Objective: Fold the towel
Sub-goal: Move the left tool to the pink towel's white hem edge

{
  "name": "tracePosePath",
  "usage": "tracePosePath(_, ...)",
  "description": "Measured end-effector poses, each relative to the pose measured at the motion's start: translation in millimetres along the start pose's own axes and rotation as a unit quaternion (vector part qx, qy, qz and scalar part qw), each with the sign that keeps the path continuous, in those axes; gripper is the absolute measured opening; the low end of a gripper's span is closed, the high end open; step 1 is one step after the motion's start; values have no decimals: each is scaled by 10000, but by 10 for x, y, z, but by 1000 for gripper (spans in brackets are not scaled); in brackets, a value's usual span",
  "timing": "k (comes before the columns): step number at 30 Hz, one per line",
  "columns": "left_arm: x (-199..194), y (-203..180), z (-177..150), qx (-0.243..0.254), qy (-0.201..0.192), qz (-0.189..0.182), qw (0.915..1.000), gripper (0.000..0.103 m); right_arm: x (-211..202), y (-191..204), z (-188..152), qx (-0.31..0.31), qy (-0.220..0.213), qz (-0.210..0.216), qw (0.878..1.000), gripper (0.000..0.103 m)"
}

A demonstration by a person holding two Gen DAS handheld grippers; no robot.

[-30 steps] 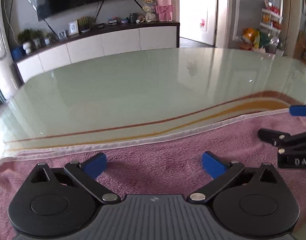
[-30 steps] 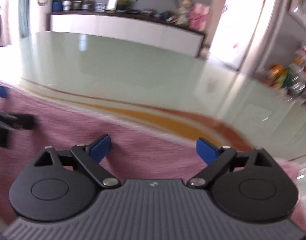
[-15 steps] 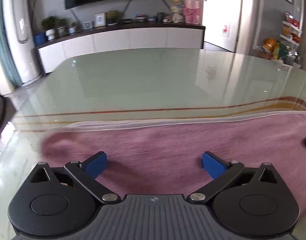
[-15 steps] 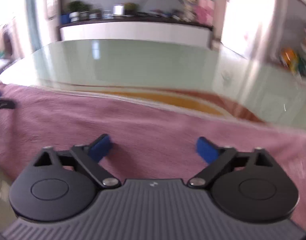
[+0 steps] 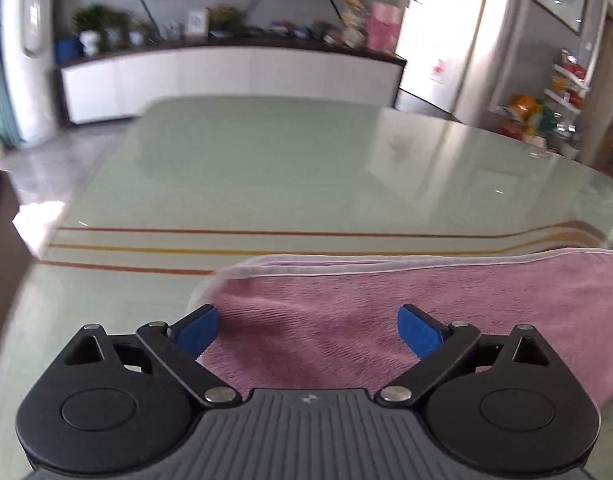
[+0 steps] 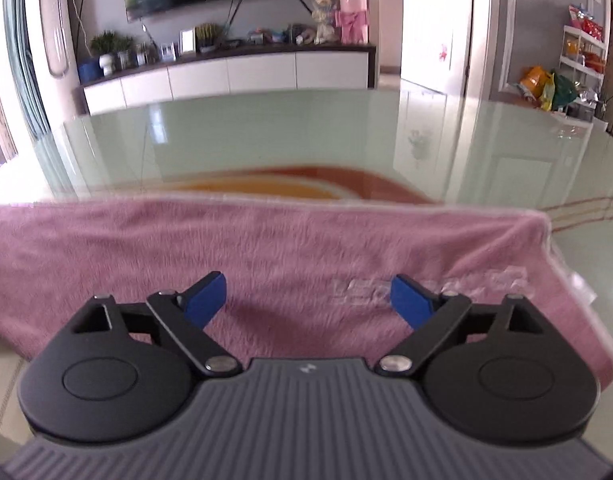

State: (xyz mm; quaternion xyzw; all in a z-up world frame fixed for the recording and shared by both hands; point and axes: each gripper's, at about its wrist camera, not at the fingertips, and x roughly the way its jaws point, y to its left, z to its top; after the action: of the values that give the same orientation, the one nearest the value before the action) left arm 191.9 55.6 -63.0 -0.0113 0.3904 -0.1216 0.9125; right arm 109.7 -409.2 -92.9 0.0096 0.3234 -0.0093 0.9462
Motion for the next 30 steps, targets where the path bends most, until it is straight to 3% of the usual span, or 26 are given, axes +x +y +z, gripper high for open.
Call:
tracePosePath(5,162,3,250,-47,128,-21,9999,99,114,-116,32,-160,69,44,9998,96)
tracePosePath(8,10,122,363,-345,-120,-328,9988,98,6,-112,60,27,25,183,9998,90)
tracePosePath(10,-78,218,416,-374,-263,-331,9984,97,-66,-82,83,105,-25,297,9995,87)
tracePosePath(11,-96,271,444,-302,-264,-221,9990,95,-104,-7,101,38,-97,402,9991,84)
tracePosePath(12,-113,325,472,-230,-265,-112,9993,84,-155,103,126,-71,-180,560,9982,83)
tracePosePath(13,-105,365,510,-143,-189,-29,9997,66,-218,268,158,-237,-271,793,9962,81)
tracePosePath(15,-18,428,616,67,188,45,9998,45,-282,531,200,-454,-325,1111,9922,79)
tracePosePath(18,108,507,774,365,708,-33,9968,29,-313,839,216,-597,-246,1469,9870,76)
tracePosePath(24,367,543,845,641,1442,-262,9871,18,-331,1303,157,-772,-35,1925,9783,74)
tracePosePath(30,475,616,867,599,1697,-467,9826,17,-368,1477,122,-802,57,2049,9755,74)
